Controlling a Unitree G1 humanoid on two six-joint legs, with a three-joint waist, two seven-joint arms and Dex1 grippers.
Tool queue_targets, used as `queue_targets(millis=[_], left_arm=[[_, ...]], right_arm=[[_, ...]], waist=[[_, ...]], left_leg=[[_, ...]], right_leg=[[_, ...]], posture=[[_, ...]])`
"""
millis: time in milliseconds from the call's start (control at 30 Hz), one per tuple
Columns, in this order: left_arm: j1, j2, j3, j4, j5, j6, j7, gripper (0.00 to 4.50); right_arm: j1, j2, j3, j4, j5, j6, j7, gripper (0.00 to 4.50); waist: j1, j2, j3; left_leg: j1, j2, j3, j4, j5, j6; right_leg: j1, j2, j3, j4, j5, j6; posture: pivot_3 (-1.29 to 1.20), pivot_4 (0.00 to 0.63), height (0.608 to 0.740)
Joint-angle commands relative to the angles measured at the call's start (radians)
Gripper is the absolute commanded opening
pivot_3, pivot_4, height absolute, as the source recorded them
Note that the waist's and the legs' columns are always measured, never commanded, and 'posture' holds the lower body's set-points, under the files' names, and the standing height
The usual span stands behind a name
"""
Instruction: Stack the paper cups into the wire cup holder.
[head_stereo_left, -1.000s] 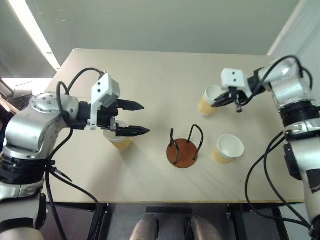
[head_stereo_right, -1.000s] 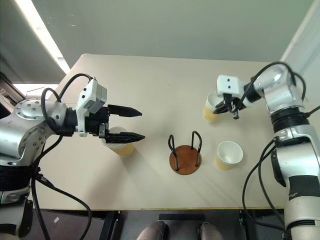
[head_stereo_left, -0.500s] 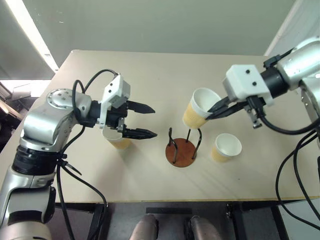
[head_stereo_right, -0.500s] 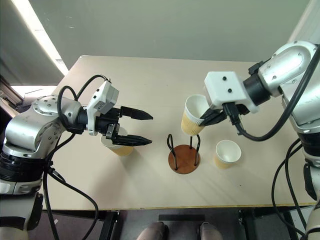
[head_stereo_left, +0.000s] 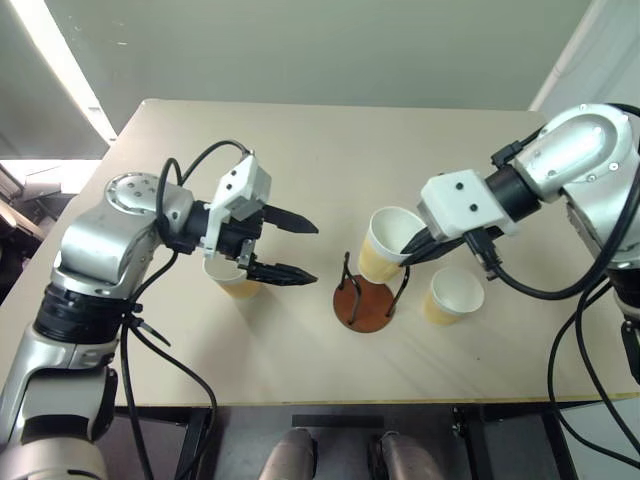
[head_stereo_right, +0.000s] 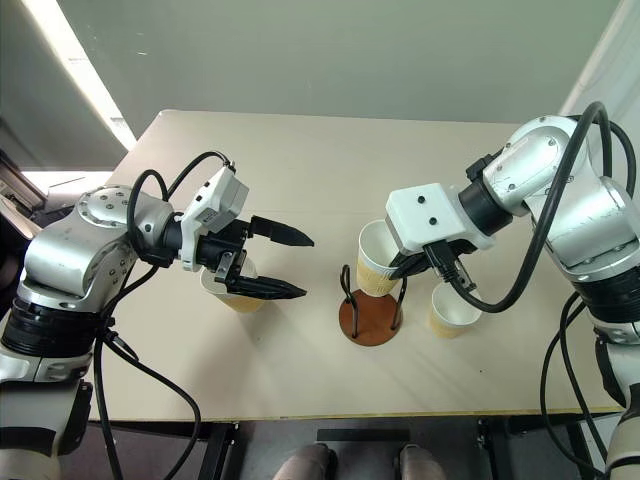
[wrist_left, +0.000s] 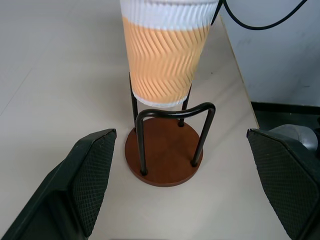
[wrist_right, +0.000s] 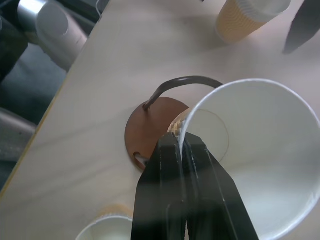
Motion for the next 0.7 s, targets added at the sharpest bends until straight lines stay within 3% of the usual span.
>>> queue_targets(millis=[33,133,233,567,700], left_arm=[[-0.005,0.007,0.024,-0.021,-0.001,-0.009,0.003,4.5],[-0.002,0.006,0.025,-0.015,0.004,-0.012,0.004,4.5],[0.002,0.006,0.025,-0.012,0.007,-0.016,0.004,4.5],[0.035,0.011,0.041,-0.046,-0.006,-0.007,0.017,4.5],[0.053,0.019,0.055,-0.076,-0.018,0.006,0.031,4.5]], right_arm=[[-0.005,-0.005,0.016,0.002,-0.016,-0.032,0.004,0.03],[-0.012,0.019,0.015,0.004,-0.017,-0.016,0.004,0.03],[-0.013,0.037,0.007,-0.003,-0.01,0.008,0.004,0.82],[-0.014,0.07,-0.055,-0.001,0.007,0.088,-0.065,4.32],[-0.011,0.071,-0.079,0.01,0.02,0.109,-0.084,4.32]], waist=[[0.0,0.0,0.0],[0.0,0.0,0.0],[-0.001,0.0,0.0],[-0.001,0.0,0.0],[-0.001,0.0,0.0]], left_leg=[[0.0,0.0,0.0,0.0,0.0,0.0],[0.0,0.0,0.0,0.0,0.0,0.0],[0.0,0.0,0.0,0.0,0.0,0.0],[0.0,0.0,0.0,0.0,0.0,0.0],[0.0,0.0,0.0,0.0,0.0,0.0]], right_leg=[[0.0,0.0,0.0,0.0,0.0,0.0],[0.0,0.0,0.0,0.0,0.0,0.0],[0.0,0.0,0.0,0.0,0.0,0.0],[0.0,0.0,0.0,0.0,0.0,0.0],[0.0,0.0,0.0,0.0,0.0,0.0]], posture=[[0.0,0.15,0.74],[0.0,0.15,0.74],[0.0,0.15,0.74],[0.0,0.15,0.74],[0.0,0.15,0.74]])
